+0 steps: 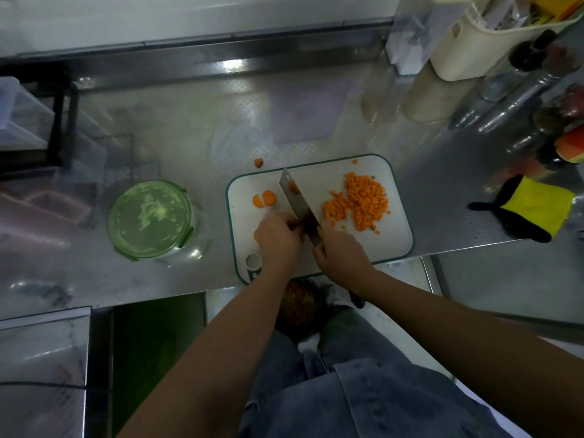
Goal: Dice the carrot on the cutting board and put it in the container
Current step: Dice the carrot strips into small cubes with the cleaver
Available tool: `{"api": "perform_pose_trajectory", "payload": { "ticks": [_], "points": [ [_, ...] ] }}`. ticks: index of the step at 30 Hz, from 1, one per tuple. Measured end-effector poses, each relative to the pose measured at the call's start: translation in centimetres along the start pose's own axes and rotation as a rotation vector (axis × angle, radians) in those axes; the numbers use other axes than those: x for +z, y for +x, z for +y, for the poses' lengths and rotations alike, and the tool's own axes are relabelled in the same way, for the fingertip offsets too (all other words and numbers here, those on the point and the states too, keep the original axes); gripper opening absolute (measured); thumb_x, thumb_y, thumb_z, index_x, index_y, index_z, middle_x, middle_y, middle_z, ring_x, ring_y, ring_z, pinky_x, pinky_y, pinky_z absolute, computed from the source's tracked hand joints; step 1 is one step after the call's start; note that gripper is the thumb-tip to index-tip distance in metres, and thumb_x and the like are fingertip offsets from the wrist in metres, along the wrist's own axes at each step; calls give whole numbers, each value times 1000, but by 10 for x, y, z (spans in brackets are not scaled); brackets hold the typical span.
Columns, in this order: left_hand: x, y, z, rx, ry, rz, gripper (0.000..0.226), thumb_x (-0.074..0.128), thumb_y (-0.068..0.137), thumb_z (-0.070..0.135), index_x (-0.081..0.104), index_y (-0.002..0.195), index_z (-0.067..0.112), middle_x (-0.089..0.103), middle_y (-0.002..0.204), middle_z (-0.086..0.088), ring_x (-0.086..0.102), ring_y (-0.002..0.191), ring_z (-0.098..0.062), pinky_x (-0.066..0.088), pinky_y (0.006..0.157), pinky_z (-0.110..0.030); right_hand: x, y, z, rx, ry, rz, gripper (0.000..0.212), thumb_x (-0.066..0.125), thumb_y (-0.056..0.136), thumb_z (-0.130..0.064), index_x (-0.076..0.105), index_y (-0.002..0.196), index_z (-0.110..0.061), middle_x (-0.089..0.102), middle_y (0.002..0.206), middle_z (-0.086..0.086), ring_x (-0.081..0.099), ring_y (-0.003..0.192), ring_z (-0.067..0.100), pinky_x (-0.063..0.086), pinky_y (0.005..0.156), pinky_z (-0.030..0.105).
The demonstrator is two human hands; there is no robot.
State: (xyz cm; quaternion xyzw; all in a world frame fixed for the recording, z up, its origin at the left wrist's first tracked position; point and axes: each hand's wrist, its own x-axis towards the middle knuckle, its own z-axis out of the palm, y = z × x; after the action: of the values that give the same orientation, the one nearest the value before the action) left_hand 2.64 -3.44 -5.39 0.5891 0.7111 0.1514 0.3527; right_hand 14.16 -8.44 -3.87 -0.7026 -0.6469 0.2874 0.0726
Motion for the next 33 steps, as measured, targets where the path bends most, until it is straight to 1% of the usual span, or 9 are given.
{"api": "perform_pose_trajectory", "payload": {
  "ticks": [5, 9, 12, 16, 20, 22, 25, 29, 33],
  "points": [
    [-5, -3, 3, 25, 15, 1, 11, 66, 83, 19, 76, 79, 18, 72, 75, -2, 63, 73, -18, 34, 60, -23, 1, 0, 4, -4, 49, 60, 37, 48, 91, -16, 42, 126, -5, 58, 75, 14, 57, 67, 35, 37, 54, 36],
    [-8, -4, 3, 59, 42, 10, 14, 63, 86, 18, 77, 85, 15, 73, 85, -4, 64, 82, -22, 39, 65, -25, -5, -3, 4, -31, 66, 90, 41, 48, 90, -15, 41, 129, -3, 56, 70, 12, 55, 65, 34, 46, 58, 43],
    [-8, -3, -3, 95, 75, -20, 16, 62, 86, 21, 77, 87, 17, 73, 87, -4, 65, 82, -23, 42, 68, -27, -9, -4, 4, -52, 40, 88, 43, 48, 91, -16, 39, 131, -2, 57, 73, 13, 55, 66, 33, 47, 58, 44],
    [-11, -5, -8, 147, 112, -9, 15, 63, 86, 24, 76, 91, 18, 71, 92, -4, 63, 87, -23, 40, 69, -28, -9, -6, 4, -57, 36, 72, 34, 48, 90, -16, 43, 122, -5, 56, 70, 12, 53, 61, 30, 46, 56, 43],
    [-13, -6, -10, 167, 146, -43, 18, 64, 86, 25, 73, 99, 17, 65, 96, -8, 60, 89, -25, 40, 74, -30, -8, -4, 5, -51, 27, 57, 26, 49, 90, -16, 46, 113, -5, 56, 72, 13, 53, 65, 32, 43, 55, 39],
    [-12, -7, -9, 176, 156, -40, 18, 64, 86, 25, 73, 98, 16, 64, 95, -9, 59, 88, -26, 35, 70, -29, -8, -4, 4, -47, 21, 42, 23, 49, 89, -15, 46, 110, -6, 56, 73, 13, 54, 66, 32, 41, 56, 38],
    [-10, -6, -7, 174, 168, -27, 17, 64, 87, 26, 74, 95, 15, 63, 91, -9, 58, 86, -25, 29, 66, -26, -7, -2, 4, -40, 3, 38, 28, 50, 90, -15, 46, 116, -5, 56, 75, 13, 54, 68, 32, 40, 57, 37],
    [-5, -4, -5, 152, 185, 2, 15, 63, 85, 25, 73, 91, 15, 63, 89, -9, 59, 84, -26, 33, 66, -29, -3, -2, 4, -52, -4, 26, 38, 48, 92, -16, 41, 127, -5, 50, 71, 5, 48, 62, 24, 36, 55, 32],
    [-2, -4, -3, 119, 163, 27, 14, 64, 85, 24, 72, 87, 13, 63, 89, -9, 58, 82, -26, 31, 65, -27, 0, 0, 4, -79, -11, 23, 43, 49, 91, -16, 39, 130, -4, 60, 78, 14, 58, 68, 33, 36, 55, 32]
  ]
}}
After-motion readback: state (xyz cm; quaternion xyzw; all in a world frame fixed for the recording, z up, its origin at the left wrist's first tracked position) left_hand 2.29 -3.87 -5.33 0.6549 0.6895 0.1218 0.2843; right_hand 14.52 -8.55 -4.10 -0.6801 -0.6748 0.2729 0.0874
